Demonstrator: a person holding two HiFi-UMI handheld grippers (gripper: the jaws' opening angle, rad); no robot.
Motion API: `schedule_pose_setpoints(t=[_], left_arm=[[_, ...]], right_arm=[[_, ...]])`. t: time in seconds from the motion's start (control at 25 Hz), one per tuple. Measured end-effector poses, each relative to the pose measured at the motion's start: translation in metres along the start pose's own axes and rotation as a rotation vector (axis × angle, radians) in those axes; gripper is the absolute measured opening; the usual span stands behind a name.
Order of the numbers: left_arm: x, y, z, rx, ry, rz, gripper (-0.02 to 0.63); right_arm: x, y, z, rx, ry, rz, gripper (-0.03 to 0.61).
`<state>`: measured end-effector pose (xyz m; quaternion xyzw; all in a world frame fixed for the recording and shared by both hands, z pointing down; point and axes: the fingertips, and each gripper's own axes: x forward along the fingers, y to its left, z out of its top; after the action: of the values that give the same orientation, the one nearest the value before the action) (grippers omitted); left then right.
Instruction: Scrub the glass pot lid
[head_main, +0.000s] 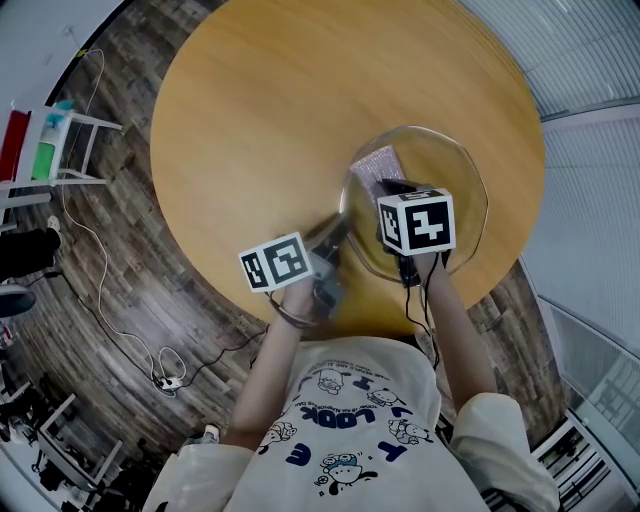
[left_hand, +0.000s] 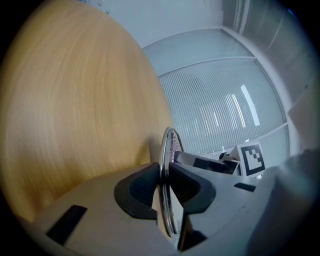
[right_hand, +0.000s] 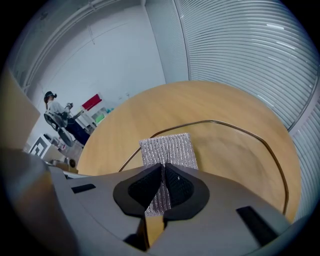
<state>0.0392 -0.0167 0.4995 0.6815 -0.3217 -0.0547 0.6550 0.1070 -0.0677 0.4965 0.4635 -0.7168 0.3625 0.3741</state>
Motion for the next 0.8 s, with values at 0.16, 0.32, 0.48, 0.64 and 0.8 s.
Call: schedule_pose_setpoints(t=[0.16,0.32,0.48,0.64,0.8], left_arm=[[0.0,-0.001,0.0,0.013,0.004,0.003,0.074],[-0.001,-0.001,0.0,0.024,0.005,0.006,0.074],[-0.001,-0.001,0.0,0.026,0.004,0.008,0.074],[-0.001,-0.002,0.0,0.03,0.004,0.01,0.074],[0.0,-0.002,0.001,0.041,0.006,0.016,0.074]], right_arm=[[0.0,-0.007,0.004,0.01,-0.019,-0.015,0.043],[0.001,-0.013,0.007,0.021,-0.033,-0.03,0.043],[0.0,-0.02,0.01,0.034,-0.048,-0.045,0.043],[0.0,-0.029,0.013,0.045,-0.057,-0.057,0.043],[-0.001,-0.037,0.015,0.063,-0.067,-0.066,0.043]])
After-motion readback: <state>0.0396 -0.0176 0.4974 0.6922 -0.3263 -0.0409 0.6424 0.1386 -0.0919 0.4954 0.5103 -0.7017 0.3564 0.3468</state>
